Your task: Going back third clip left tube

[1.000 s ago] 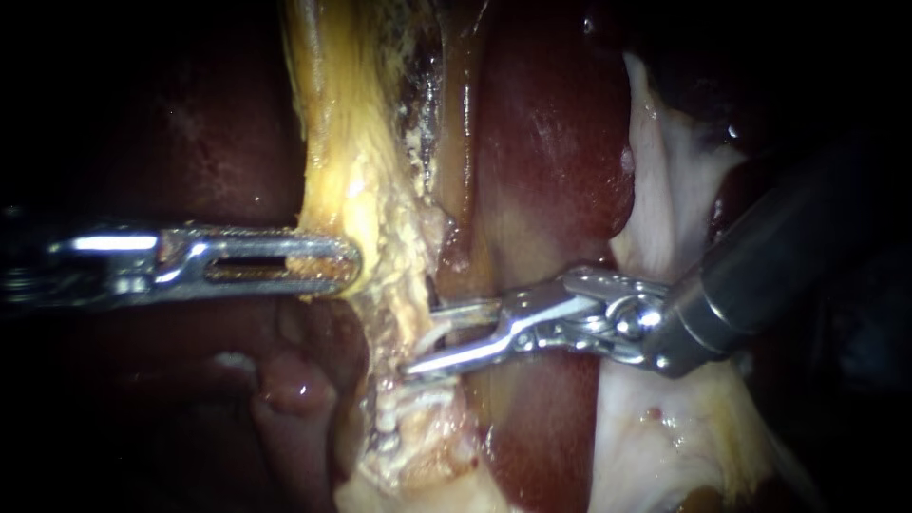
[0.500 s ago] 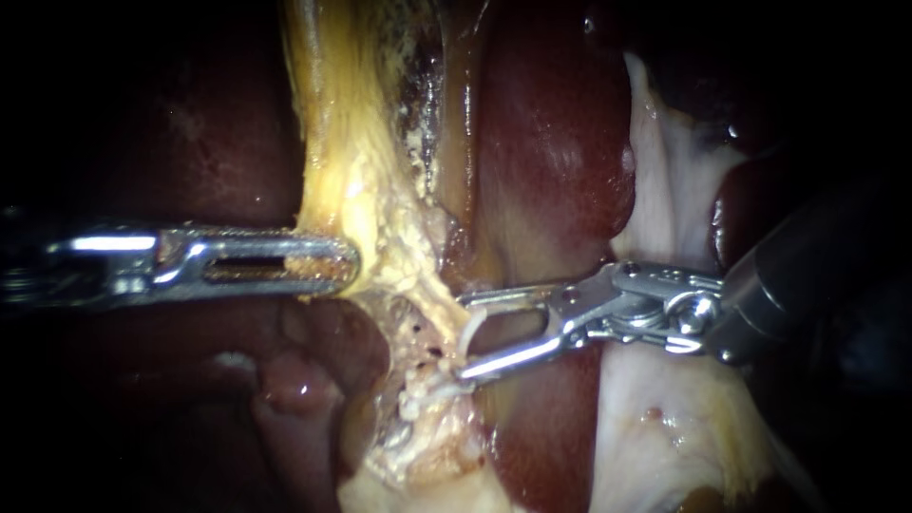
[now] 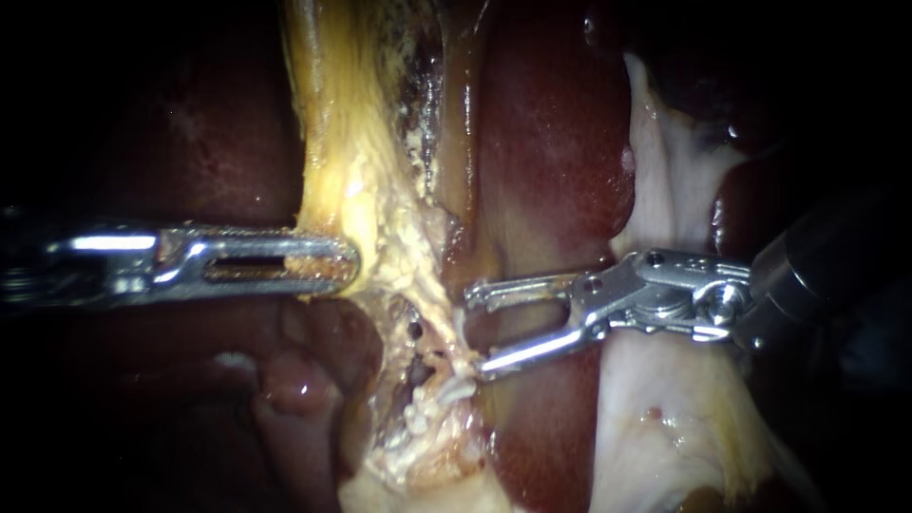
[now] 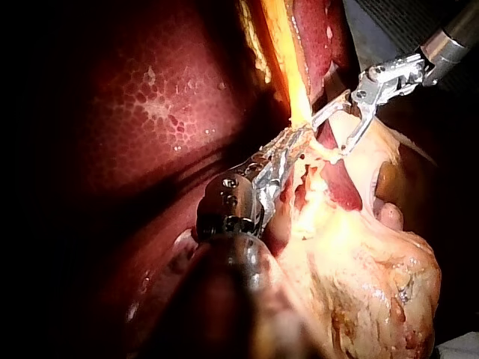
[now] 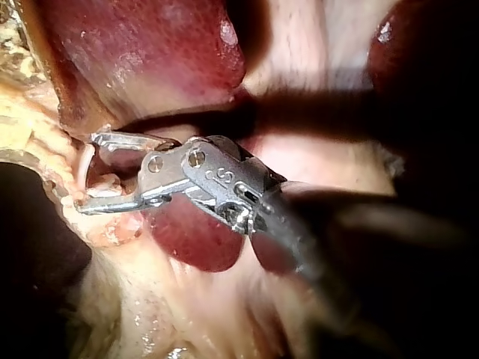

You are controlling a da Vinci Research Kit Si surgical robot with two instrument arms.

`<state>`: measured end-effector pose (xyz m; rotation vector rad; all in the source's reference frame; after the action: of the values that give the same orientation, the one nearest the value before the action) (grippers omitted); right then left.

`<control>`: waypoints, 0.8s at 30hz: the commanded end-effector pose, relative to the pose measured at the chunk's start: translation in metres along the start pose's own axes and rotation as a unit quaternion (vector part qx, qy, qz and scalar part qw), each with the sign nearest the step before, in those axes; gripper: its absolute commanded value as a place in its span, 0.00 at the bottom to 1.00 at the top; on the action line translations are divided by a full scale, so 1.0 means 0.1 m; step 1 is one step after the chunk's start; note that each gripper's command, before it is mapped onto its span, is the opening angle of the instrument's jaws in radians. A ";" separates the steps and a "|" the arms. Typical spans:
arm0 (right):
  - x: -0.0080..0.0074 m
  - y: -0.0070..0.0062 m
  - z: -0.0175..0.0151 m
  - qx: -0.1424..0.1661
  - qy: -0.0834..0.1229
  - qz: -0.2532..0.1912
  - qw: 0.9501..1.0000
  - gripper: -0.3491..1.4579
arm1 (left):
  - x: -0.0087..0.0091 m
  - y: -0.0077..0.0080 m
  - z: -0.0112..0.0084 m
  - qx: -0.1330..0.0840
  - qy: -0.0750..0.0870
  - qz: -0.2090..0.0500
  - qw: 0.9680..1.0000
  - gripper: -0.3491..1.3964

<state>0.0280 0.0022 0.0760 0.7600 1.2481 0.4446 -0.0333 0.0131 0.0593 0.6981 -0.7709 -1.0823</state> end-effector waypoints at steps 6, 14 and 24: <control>-0.007 0.000 0.012 0.005 0.002 -0.005 1.000 0.52 | 0.000 0.000 0.001 0.000 0.000 0.000 1.000 0.00; -0.002 -0.004 0.020 0.006 0.004 -0.026 1.000 0.52 | 0.000 0.000 0.001 0.000 0.000 0.000 1.000 0.00; -0.003 -0.007 0.029 0.015 0.005 -0.054 0.998 0.52 | 0.001 0.000 0.000 0.000 0.000 0.000 1.000 0.00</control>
<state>0.0307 0.0005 0.0759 0.7058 1.3068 0.3285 -0.0333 0.0130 0.0593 0.6974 -0.7706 -1.0835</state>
